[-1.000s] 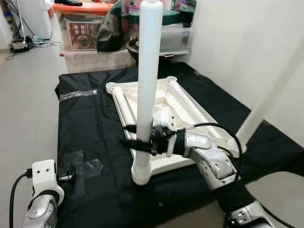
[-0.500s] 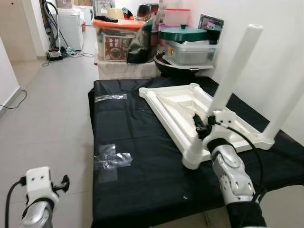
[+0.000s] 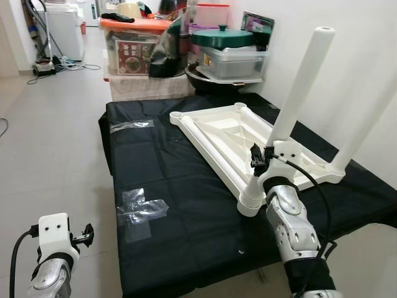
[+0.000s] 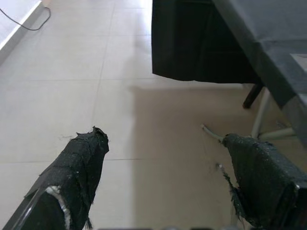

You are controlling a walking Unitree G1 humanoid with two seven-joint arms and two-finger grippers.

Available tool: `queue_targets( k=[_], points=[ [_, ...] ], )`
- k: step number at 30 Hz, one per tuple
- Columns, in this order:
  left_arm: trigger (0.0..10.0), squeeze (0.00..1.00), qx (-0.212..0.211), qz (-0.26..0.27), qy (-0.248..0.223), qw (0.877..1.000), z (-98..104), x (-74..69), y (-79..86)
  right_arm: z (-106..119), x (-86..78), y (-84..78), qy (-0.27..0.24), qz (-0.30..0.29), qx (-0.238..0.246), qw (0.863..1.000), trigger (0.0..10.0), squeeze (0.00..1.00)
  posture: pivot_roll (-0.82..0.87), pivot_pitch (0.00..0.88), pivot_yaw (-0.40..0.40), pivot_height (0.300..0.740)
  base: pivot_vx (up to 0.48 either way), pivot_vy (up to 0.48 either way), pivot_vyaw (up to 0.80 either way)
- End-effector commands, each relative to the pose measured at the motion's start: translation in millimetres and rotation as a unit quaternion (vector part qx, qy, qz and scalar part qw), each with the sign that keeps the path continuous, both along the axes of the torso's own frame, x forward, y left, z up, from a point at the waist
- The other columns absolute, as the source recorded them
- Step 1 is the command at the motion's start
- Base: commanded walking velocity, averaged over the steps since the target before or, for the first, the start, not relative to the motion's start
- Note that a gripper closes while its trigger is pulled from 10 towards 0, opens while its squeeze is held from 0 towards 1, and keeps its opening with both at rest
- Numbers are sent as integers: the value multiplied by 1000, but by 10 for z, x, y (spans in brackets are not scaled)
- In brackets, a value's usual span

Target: Building children table

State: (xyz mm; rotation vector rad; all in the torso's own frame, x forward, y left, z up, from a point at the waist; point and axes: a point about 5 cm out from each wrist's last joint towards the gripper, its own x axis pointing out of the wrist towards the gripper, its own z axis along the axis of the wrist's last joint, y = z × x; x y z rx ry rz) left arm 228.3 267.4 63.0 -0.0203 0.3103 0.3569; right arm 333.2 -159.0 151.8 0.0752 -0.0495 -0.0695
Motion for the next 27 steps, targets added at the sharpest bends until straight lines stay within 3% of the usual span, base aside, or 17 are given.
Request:
queue_targets(
  k=[1, 3, 4, 5, 6, 7, 8, 9, 12, 15, 21, 22, 23, 24, 26, 27],
  points=[
    [10000, 0, 2, -11, 8, 1000, -18, 39, -24, -307, -51, 25, 76, 18, 18, 997, 0, 0, 14, 0, -58, 740, 0, 0, 0],
    [10000, 0, 2, -12, 7, 1000, -14, 48, -23, -309, -49, 65, 77, 35, 20, 996, 0, 0, 14, 0, -58, 740, 0, 0, 0],
    [10000, 0, 3, -13, 7, 1000, -11, 55, -23, -297, -51, 83, 72, 43, 19, 996, 745, 0, 14, 0, -58, 740, 0, 0, 0],
    [10000, 0, 3, -13, 7, 1000, -8, 61, -24, -283, -55, 111, 66, 56, 17, 996, 2471, 0, 14, 0, -58, 740, 0, 0, 0],
    [10000, 0, 3, -13, 7, 1000, -8, 61, -24, -283, -55, 111, 66, 56, 17, 996, 2471, 0, 14, 0, -58, 740, 0, 0, 0],
    [10000, 0, 3, -14, 7, 1000, -6, 68, -23, -269, -66, 162, 60, 79, 12, 995, 6588, 0, 9, 0, -49, 740, 0, 0, 0],
    [10000, 0, 4, -15, 6, 1000, -5, 72, -23, -260, -77, 207, 56, 101, 10, 993, 10000, 0, 9, 0, -49, 740, 0, 0, 0],
    [10000, 0, 4, -15, 6, 1000, -5, 72, -23, -260, -77, 207, 56, 101, 10, 993, 10000, 0, 9, 0, -49, 740, 0, 0, 0],
    [10000, 0, 3, -18, 7, 1000, -11, 80, -34, -284, -149, 364, 61, 190, -2, 980, 10000, 0, 5, 0, -45, 740, 0, 0, 0],
    [10000, 0, 4, -19, 7, 1000, -16, 84, -39, -280, -171, 413, 58, 229, -10, 972, 10000, 0, 5, 0, -45, 740, 0, 0, 0],
    [10000, 0, 5, -24, -1, 1000, 26, 119, -46, -8, -122, 494, 6, 313, -12, 950, 10000, 0, 6, 0, -43, 740, 0, 0, 0],
    [10000, 0, 9, -57, -24, 998, 121, 163, -85, 317, -69, 535, -34, 383, -3, 923, 10000, 0, 3, 0, -42, 740, 0, 0, 0],
    [10000, 0, 9, -57, -24, 998, 121, 163, -85, 317, -69, 535, -34, 383, -3, 923, 10000, 0, 3, 0, -42, 740, 0, 0, 0],
    [10000, 0, 10, -81, -44, 996, 210, 197, -110, 581, -44, 556, -66, 425, 1, 903, 10000, 0, 3, 0, -45, 740, 0, 0, 0],
    [10000, 0, 13, -112, -71, 991, 336, 238, -144, 904, -50, 588, -100, 480, 11, 871, 10000, 0, 8, 0, -54, 740, 0, 0, 0],
    [10000, 0, 13, -112, -71, 991, 336, 238, -144, 904, -50, 588, -100, 480, 11, 871, 10000, 0, 8, 0, -54, 740, 0, 0, 0]
  ],
)
